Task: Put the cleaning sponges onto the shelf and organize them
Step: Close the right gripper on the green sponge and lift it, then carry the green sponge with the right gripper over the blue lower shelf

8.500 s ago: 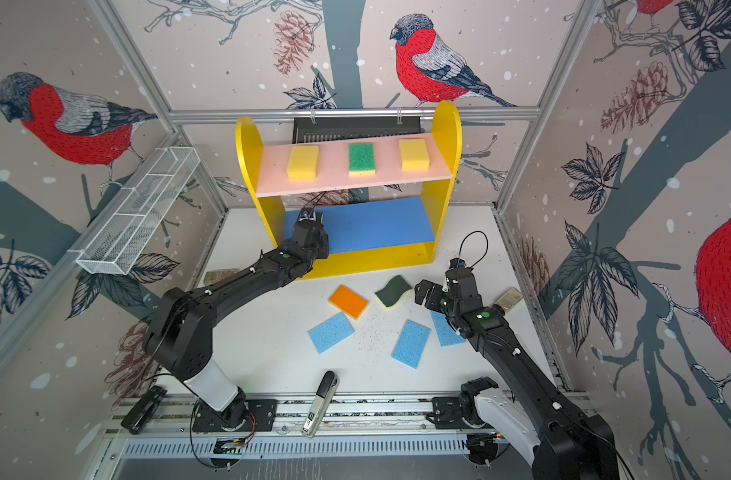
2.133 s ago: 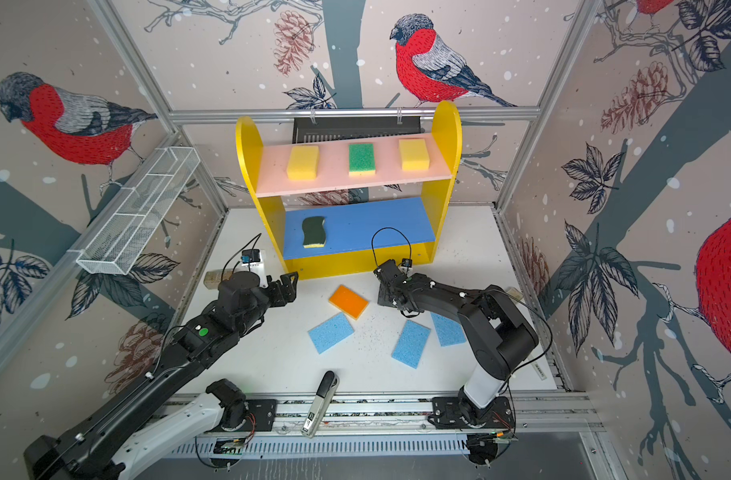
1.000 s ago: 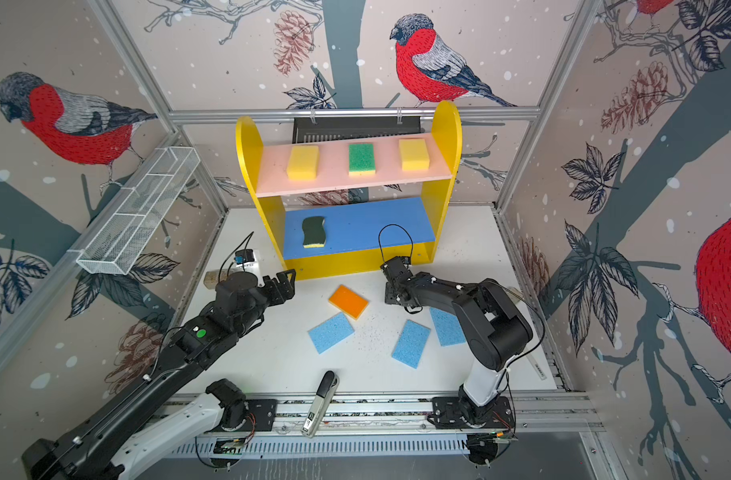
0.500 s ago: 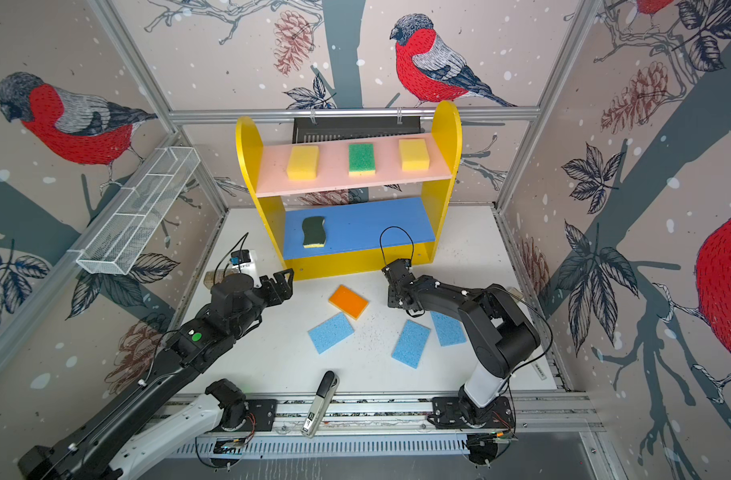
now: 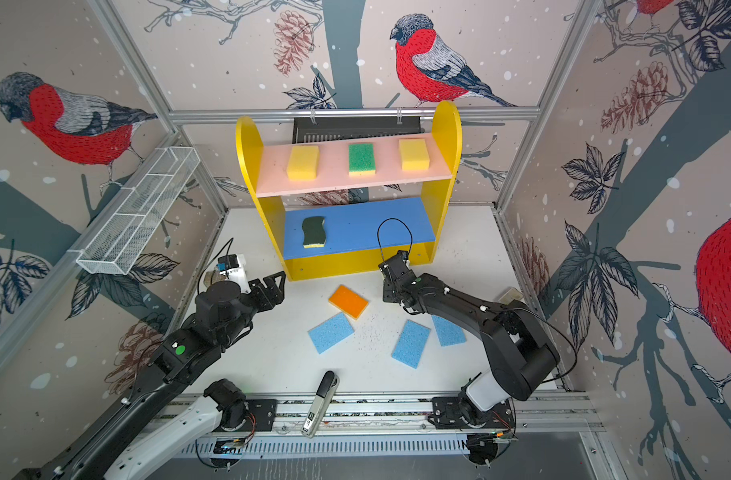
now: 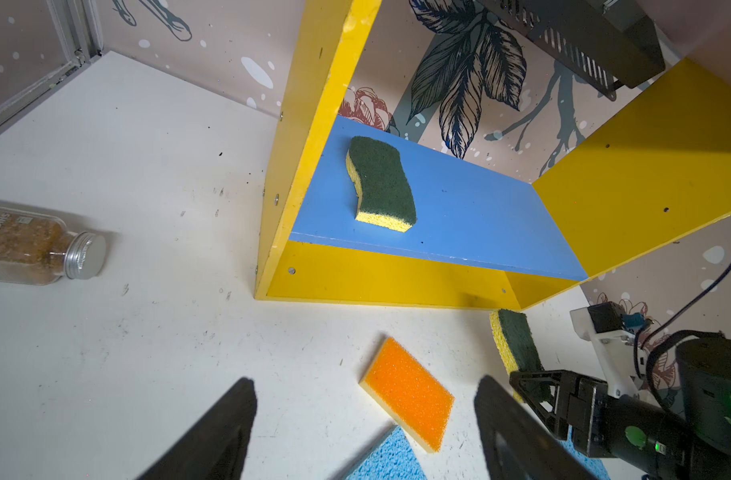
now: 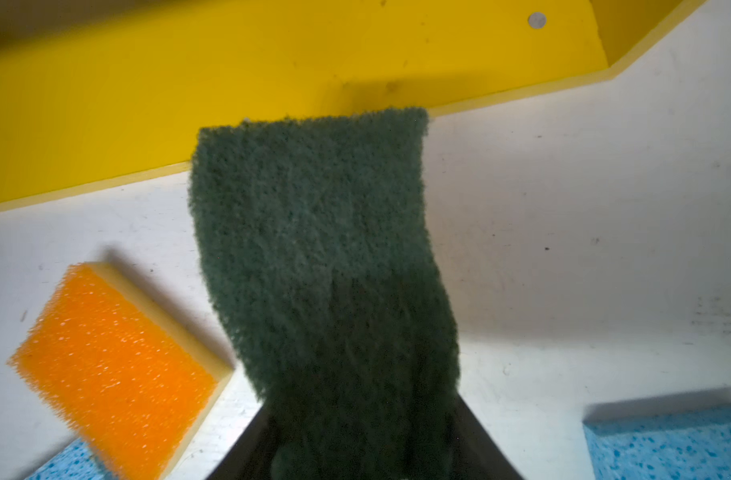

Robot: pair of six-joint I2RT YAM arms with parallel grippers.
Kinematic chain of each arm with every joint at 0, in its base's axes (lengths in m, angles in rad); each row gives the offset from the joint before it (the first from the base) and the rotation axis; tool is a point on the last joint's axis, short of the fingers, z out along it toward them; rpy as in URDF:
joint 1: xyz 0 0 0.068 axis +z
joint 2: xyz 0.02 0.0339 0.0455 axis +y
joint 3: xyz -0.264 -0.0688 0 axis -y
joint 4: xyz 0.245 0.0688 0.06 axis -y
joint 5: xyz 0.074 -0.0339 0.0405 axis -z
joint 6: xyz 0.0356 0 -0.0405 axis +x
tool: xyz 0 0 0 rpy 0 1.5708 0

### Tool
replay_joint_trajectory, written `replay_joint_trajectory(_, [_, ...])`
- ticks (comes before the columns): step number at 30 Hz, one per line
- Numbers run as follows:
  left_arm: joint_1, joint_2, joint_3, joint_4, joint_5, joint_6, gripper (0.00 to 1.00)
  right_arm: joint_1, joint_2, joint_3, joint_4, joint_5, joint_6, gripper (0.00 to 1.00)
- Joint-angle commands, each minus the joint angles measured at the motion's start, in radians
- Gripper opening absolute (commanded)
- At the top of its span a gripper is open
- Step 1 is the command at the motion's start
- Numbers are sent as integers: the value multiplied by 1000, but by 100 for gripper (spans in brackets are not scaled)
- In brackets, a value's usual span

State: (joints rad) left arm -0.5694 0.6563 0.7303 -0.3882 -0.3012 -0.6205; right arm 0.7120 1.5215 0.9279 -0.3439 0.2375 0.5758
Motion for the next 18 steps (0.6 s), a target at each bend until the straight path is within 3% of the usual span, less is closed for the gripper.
replay_joint_trajectory(1, [2,-9,12,-26,-24,1,83,15,-19,20,-39,22,15,53])
replay_joint_trajectory(18, [3,-14,21,-35,-35,15,83,95,-85,157,-149,59,24,57])
